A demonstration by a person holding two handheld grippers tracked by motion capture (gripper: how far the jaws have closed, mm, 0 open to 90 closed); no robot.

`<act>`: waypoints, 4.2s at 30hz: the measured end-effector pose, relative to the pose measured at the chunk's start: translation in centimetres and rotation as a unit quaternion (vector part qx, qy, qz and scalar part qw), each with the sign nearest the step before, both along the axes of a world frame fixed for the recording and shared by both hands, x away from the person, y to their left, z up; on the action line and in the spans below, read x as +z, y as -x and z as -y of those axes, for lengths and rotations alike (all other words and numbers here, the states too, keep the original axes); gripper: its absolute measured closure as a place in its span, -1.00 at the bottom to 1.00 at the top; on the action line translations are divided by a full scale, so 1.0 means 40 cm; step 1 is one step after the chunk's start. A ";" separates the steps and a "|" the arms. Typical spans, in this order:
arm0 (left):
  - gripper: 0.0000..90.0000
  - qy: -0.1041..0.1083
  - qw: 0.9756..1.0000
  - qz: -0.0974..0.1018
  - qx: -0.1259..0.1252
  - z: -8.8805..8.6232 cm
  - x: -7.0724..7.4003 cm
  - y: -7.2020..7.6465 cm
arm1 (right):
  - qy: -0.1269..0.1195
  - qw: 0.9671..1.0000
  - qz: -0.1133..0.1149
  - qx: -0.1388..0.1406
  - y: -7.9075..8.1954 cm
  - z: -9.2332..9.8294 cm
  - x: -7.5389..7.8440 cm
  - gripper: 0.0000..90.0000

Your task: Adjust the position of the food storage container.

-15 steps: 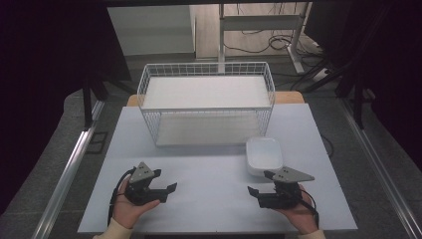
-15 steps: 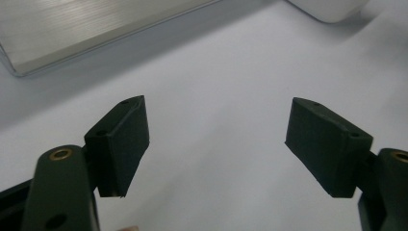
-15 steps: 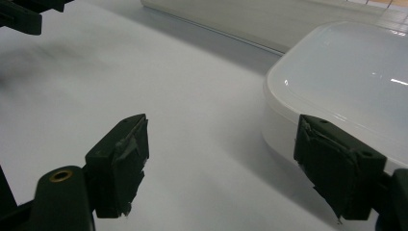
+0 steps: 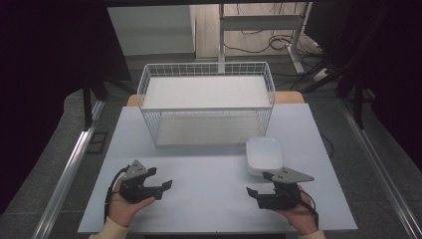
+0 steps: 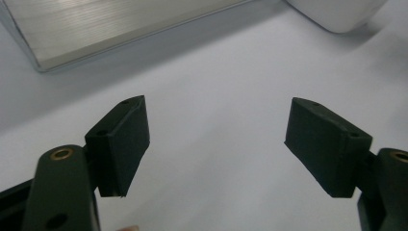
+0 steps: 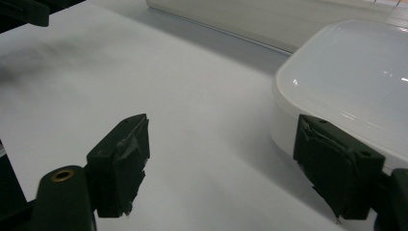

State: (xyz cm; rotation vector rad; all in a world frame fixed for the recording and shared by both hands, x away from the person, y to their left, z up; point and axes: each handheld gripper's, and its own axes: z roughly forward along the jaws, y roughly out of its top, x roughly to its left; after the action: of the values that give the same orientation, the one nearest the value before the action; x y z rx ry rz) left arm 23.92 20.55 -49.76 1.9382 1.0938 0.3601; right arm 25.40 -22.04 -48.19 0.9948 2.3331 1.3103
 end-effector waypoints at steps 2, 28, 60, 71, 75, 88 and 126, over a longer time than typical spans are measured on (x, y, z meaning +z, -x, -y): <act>-0.48 -0.001 1.000 0.000 -0.004 0.005 0.000 0.002 | -0.002 1.000 -0.002 -0.001 0.000 0.000 0.003 -0.52; -0.47 -0.005 1.000 -0.008 -0.014 0.017 -0.007 0.003 | 0.005 0.999 -0.001 -0.052 -0.040 0.036 0.108 -0.38; -0.47 -0.009 1.000 -0.016 -0.017 0.025 -0.016 0.001 | 0.019 0.988 -0.015 -0.155 -0.191 0.140 0.190 -0.06; -0.46 -0.009 1.000 -0.017 -0.015 0.020 -0.019 -0.001 | 0.037 0.988 -0.018 -0.148 -0.265 0.146 0.179 0.24; -0.46 -0.009 1.000 -0.018 -0.016 0.020 -0.019 -0.001 | 0.048 0.987 -0.031 -0.152 -0.292 0.152 0.165 0.47; -0.46 -0.010 1.000 -0.019 -0.017 0.021 -0.023 -0.002 | 0.091 0.981 -0.072 -0.158 -0.352 0.157 0.106 0.98; -0.46 -0.014 1.000 -0.018 -0.010 0.016 -0.026 -0.002 | 0.147 0.983 -0.082 -0.067 -0.351 0.042 0.029 0.99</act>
State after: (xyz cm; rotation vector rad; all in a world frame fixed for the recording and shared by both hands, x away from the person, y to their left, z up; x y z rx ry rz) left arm 24.01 19.91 -50.82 1.9851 1.0973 0.3330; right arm 39.42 -23.73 -47.02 1.1720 2.4371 0.8302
